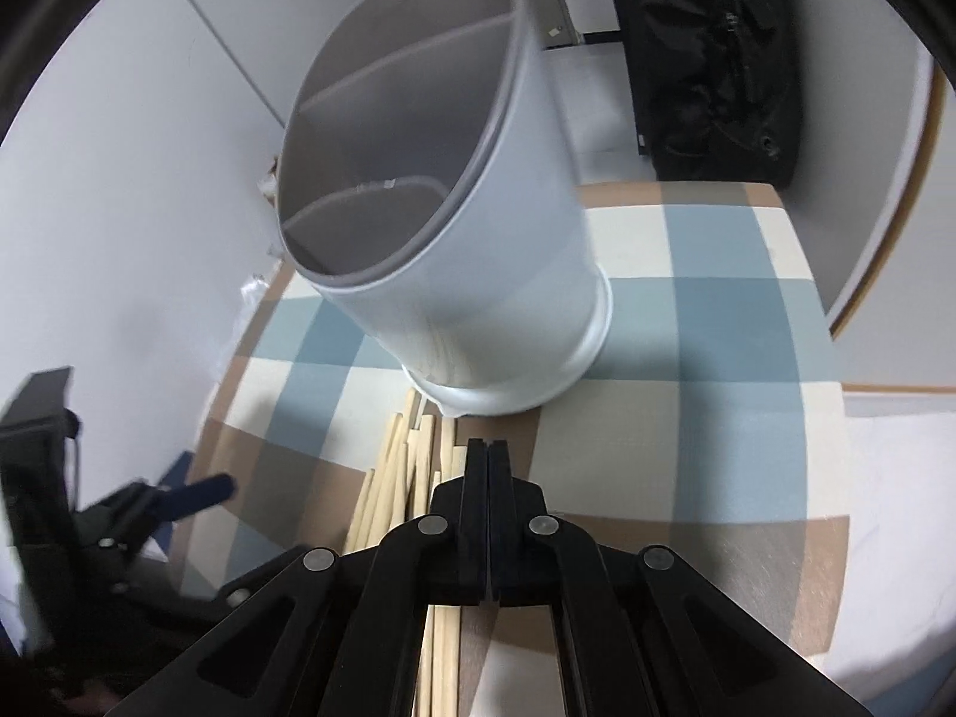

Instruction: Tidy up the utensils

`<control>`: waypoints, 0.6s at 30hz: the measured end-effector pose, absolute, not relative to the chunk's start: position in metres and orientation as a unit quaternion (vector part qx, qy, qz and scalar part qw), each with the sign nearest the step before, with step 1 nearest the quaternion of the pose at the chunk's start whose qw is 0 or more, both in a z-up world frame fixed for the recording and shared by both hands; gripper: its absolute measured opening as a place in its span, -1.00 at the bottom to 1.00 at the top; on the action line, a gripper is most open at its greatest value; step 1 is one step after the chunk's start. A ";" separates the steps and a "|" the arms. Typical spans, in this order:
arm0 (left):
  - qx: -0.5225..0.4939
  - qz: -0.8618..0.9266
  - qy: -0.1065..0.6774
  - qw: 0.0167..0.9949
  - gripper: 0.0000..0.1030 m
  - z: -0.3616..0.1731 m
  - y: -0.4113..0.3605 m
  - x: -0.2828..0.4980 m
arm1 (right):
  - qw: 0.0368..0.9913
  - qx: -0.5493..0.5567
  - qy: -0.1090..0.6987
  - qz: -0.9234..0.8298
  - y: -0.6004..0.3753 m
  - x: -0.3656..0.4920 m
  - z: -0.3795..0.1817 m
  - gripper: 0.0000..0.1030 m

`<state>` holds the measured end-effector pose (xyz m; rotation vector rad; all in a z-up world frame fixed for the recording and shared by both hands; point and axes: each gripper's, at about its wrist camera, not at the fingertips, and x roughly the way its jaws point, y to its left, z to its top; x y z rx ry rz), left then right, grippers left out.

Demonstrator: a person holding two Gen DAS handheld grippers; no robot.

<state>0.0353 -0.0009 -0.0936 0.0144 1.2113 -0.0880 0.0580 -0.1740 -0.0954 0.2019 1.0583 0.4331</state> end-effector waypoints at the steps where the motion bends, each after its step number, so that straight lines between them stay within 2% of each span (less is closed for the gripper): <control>1: 0.005 -0.042 0.570 0.821 0.56 -0.095 -0.001 0.035 | 0.837 0.103 0.495 0.207 -0.169 0.055 -0.097 -1.00; 6: -0.006 -0.038 0.576 0.817 0.45 -0.098 -0.005 0.038 | 0.842 0.135 0.476 0.214 -0.178 0.045 -0.091 -1.00; 7: -0.001 -0.035 0.577 0.816 0.23 -0.099 -0.006 0.039 | 0.843 0.146 0.472 0.214 -0.189 0.043 -0.085 -1.00; 8: 0.000 -0.033 0.583 0.812 0.15 -0.102 -0.008 0.041 | 0.843 0.156 0.467 0.214 -0.194 0.041 -0.083 -1.00; 10: -0.013 -0.033 0.582 0.813 0.10 -0.101 -0.007 0.043 | 0.843 0.173 0.462 0.216 -0.201 0.040 -0.079 -1.00; 12: -0.018 -0.035 0.580 0.814 -0.04 -0.101 -0.007 0.043 | 0.841 0.184 0.459 0.219 -0.201 0.038 -0.079 -1.00; 14: -0.022 -0.040 0.577 0.815 -0.41 -0.100 -0.007 0.042 | 0.838 0.188 0.462 0.220 -0.203 0.036 -0.081 -1.00; 16: -0.001 -0.034 0.576 0.817 -0.67 -0.101 -0.009 0.041 | 0.833 0.192 0.466 0.227 -0.205 0.037 -0.079 -1.00; 18: 0.023 -0.026 0.567 0.823 -0.67 -0.101 -0.010 0.040 | 0.828 0.195 0.471 0.235 -0.203 0.037 -0.081 -1.00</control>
